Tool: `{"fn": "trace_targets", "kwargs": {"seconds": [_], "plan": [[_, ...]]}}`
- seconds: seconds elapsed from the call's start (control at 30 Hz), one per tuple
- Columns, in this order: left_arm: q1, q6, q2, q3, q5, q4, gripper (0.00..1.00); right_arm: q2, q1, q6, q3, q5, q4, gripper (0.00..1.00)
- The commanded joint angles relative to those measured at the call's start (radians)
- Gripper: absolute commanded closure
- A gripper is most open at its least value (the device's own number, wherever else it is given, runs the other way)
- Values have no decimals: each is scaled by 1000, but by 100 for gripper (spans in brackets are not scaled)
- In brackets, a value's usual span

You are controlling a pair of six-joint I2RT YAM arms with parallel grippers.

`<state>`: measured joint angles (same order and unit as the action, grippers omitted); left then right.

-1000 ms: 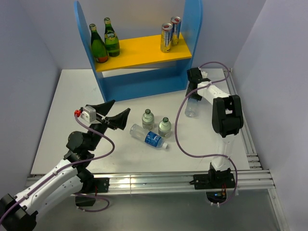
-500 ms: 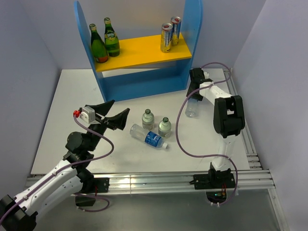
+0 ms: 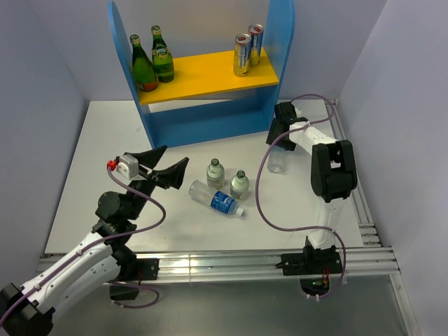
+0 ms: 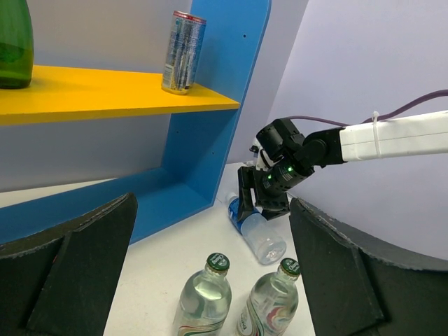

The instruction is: Place and organize the beverage onto the shelf

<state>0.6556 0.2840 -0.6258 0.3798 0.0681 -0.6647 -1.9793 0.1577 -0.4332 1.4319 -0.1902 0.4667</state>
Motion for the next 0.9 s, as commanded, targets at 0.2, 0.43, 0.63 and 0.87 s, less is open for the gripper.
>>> {"fn": "trace_targets", "kwargs": {"seconds": [0.2, 0.43, 0.63, 0.87], "plan": [[1, 12, 6, 16, -4, -9, 4, -58, 65, 28, 27, -15, 196, 36], [1, 11, -5, 16, -1, -16, 4, -50, 106, 39, 39, -91, 219, 100], [1, 6, -29, 21, 1, -21, 4, 169, 150, 33, 5, -54, 101, 100], [1, -2, -48, 19, 10, -32, 5, 489, 233, 83, -63, 9, -242, 100]]}}
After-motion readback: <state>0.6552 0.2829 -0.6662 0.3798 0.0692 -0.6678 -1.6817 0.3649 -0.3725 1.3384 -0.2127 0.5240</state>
